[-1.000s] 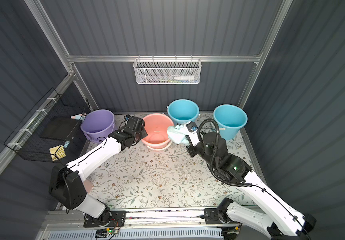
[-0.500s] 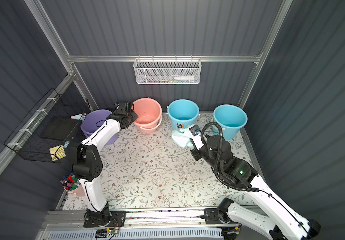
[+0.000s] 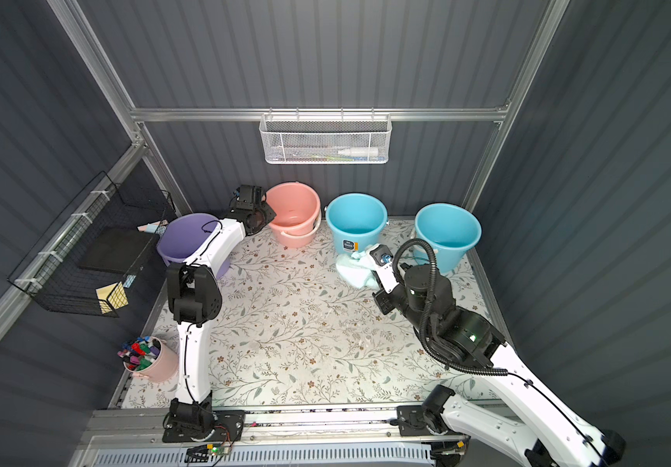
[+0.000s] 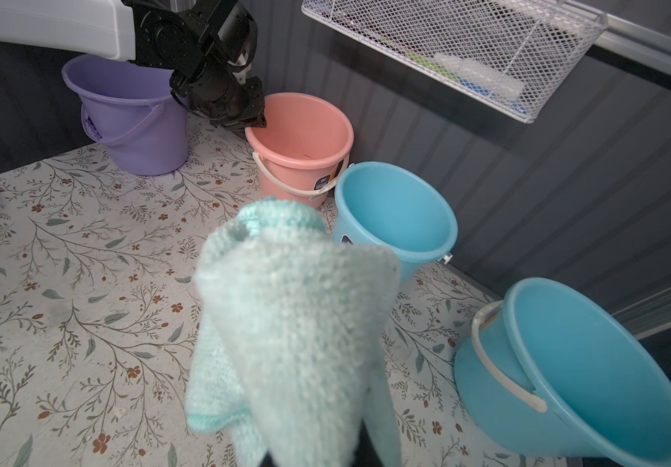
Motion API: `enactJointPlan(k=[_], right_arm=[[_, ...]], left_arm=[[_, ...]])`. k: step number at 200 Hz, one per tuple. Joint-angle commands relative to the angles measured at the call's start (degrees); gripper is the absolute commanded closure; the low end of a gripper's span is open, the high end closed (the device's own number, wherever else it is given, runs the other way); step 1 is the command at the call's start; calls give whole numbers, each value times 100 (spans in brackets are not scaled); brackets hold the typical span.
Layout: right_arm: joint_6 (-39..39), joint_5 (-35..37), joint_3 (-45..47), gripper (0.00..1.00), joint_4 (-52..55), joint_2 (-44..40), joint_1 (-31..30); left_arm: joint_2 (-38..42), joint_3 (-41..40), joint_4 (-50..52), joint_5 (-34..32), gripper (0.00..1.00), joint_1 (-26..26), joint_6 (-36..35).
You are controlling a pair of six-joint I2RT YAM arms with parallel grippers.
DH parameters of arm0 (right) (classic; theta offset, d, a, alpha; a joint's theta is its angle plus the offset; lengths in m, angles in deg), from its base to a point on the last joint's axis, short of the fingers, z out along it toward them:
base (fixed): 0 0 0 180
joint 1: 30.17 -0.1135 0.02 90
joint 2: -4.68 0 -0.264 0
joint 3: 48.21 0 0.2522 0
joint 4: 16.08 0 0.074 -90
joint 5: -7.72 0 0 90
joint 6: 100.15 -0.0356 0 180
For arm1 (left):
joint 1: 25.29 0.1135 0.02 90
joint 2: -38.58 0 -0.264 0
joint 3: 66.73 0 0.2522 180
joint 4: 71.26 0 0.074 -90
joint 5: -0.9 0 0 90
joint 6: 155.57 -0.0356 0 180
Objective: Wipe the inside of the bucket with a cloth
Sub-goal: Place the bucket at the center of the board.
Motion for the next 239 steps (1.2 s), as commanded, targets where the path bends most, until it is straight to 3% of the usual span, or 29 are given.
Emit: enactJointPlan(k=[1, 39, 57, 129, 140, 198, 239], right_arm=[[72, 68, -50, 100, 85, -57, 5], [59, 37, -101, 100, 85, -21, 7], [44, 7, -120, 100, 97, 2, 4], [49, -36, -138, 100, 75, 3, -1], [51, -46, -130, 100, 39, 27, -5], [79, -111, -208, 100, 21, 99, -1], [138, -78, -219, 100, 33, 73, -3]], left_arm=[[7, 282, 234, 96, 71, 24, -22], [176, 248, 266, 224, 90, 24, -24], [308, 62, 206, 307, 94, 24, 7], [943, -823, 55, 528, 95, 24, 98], [1006, -921, 45, 528, 91, 24, 109], [1158, -476, 415, 255, 51, 24, 30], [1644, -620, 474, 73, 43, 24, 143]])
